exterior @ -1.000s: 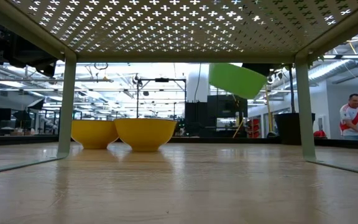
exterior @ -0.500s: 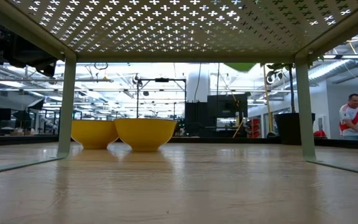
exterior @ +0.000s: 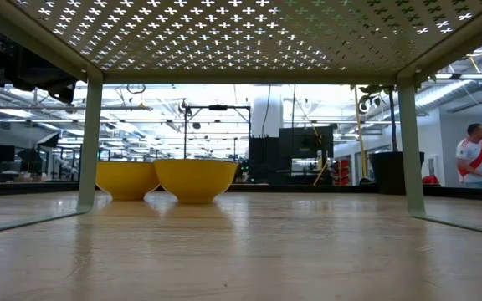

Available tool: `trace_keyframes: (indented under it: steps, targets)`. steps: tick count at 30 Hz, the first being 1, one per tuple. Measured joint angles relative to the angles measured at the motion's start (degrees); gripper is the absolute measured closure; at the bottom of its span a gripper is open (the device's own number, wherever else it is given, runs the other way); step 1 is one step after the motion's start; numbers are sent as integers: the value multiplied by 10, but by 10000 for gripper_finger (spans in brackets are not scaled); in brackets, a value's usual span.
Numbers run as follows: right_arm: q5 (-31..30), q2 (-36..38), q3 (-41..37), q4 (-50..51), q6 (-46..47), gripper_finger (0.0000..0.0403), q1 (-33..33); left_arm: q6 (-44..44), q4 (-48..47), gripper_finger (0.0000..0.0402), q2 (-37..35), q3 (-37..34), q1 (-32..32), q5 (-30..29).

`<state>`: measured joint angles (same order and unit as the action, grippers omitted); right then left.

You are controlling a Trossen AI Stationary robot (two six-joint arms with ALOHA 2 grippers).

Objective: Pick & Place Mini bowls
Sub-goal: Stack the green bowl on the green bowl on the shelf

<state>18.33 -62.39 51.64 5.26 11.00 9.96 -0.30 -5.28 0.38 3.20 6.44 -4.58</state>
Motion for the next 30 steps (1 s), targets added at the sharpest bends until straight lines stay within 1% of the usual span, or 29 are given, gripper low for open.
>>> trace_keyframes:
  steps: [16,20,25,30]
  targets:
    - [1,0,0,-20,-17,401,-51,0,0,364,0,0,0,0]
    - [3,0,0,-83,-16,401,-84,0,0,364,0,0,0,0]
    - [42,0,0,-179,-13,401,-135,0,0,364,0,0,0,0]
    - [44,-10,0,-279,-17,401,-197,0,0,364,0,0,0,0]
